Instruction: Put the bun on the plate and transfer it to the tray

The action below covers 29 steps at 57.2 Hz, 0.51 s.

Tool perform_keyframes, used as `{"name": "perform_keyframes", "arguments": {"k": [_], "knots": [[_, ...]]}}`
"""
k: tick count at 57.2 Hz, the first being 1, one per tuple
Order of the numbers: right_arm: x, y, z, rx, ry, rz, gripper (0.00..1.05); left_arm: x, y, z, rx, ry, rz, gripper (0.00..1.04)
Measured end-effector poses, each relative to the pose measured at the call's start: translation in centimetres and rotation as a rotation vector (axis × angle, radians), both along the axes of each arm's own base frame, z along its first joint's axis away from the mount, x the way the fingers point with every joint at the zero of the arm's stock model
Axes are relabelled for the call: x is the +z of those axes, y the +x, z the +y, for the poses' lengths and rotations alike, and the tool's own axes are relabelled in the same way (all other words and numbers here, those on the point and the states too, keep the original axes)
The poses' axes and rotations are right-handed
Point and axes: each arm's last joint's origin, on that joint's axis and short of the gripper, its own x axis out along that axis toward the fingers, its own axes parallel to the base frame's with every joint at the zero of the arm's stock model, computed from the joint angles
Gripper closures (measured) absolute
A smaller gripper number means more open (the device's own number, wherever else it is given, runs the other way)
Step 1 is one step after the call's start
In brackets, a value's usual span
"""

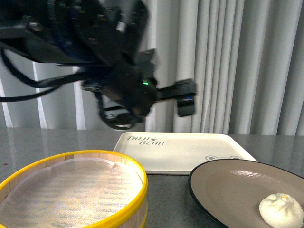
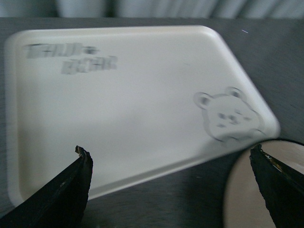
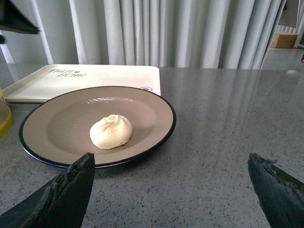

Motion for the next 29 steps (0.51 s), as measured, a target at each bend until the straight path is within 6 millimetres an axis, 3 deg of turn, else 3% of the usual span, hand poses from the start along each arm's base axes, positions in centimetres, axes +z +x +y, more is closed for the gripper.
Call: {"name": "perform_keyframes", "arguments": {"k": [2, 8, 13, 26, 29], "knots": [[0.0, 0.0, 0.0, 0.000, 0.000, 0.000, 0.09, 0.1, 0.0, 2.7, 0.084, 0.007, -0.001, 0.07], [0.0, 0.0, 0.0, -0.001, 0.000, 0.000, 0.09, -0.2, -0.4, 6.1, 0.183, 0.020, 0.018, 0.07], [0.0, 0.0, 0.0, 0.001, 0.000, 0.000, 0.09, -0.3, -0.3, 6.5, 0.191, 0.018, 0.021, 0.07], [0.0, 0.0, 0.0, -0.002, 0.000, 0.000, 0.09, -0.5, -0.8, 5.1, 0.144, 0.015, 0.029, 0.07], [0.0, 0.0, 0.0, -0.001, 0.000, 0.000, 0.09, -0.7, -1.1, 5.3, 0.216, 0.064, -0.108, 0.14]]}}
